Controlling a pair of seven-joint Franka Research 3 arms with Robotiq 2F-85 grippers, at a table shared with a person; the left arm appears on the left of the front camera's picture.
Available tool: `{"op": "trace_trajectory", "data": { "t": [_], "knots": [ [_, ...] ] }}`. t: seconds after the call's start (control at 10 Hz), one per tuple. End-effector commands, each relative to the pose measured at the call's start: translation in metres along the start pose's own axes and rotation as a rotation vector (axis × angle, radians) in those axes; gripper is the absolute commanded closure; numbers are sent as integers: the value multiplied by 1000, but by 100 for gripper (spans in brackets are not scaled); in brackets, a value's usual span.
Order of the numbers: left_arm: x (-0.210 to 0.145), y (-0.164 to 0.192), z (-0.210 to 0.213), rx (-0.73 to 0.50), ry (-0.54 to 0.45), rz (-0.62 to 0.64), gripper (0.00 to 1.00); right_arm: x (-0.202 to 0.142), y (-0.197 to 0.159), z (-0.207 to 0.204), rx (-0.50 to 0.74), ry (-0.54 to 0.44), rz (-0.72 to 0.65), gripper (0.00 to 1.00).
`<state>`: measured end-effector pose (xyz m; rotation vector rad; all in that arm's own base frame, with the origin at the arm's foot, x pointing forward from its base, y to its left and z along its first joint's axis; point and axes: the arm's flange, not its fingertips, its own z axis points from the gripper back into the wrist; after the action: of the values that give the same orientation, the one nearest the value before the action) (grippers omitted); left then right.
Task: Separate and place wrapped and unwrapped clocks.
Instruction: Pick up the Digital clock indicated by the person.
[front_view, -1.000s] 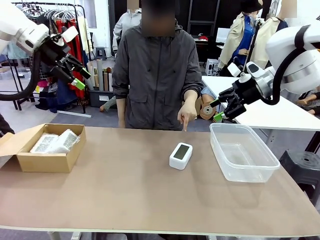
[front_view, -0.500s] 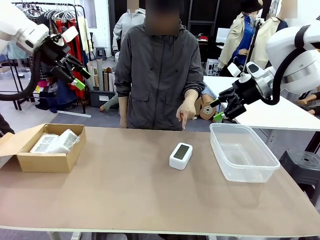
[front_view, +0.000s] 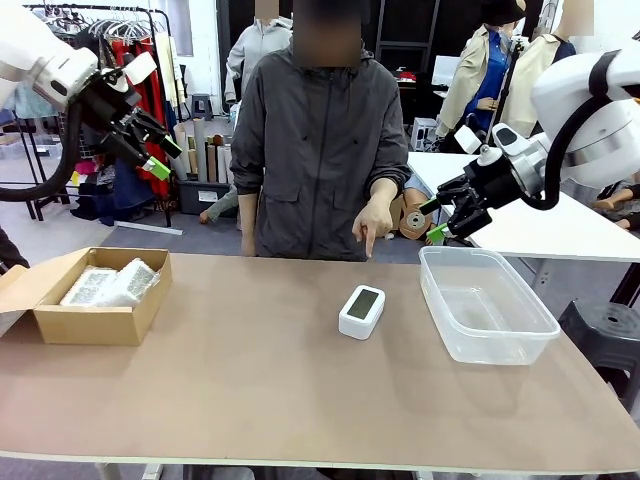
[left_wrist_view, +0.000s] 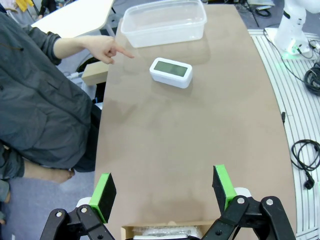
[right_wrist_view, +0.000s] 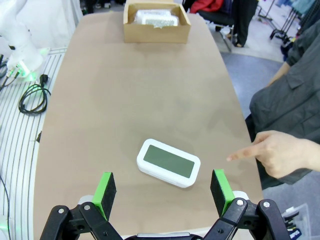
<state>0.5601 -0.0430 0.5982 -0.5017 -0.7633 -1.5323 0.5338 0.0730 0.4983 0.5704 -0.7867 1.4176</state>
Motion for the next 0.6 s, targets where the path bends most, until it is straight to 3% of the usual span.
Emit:
{"op": "trace_trajectory", "data": {
  "t": [0.0, 0.2, 0.5],
  "knots": [
    [1, -1, 1, -5, -1, -3, 0, 38, 15, -8, -65, 16, -80, 0],
    [1, -1, 1, -5, -1, -3, 0, 66, 30, -13, -105, 62, -164, 0],
    [1, -1, 1, -5, -1, -3, 0, 96, 35, -21, -208, 245, -349, 0]
  ]
}}
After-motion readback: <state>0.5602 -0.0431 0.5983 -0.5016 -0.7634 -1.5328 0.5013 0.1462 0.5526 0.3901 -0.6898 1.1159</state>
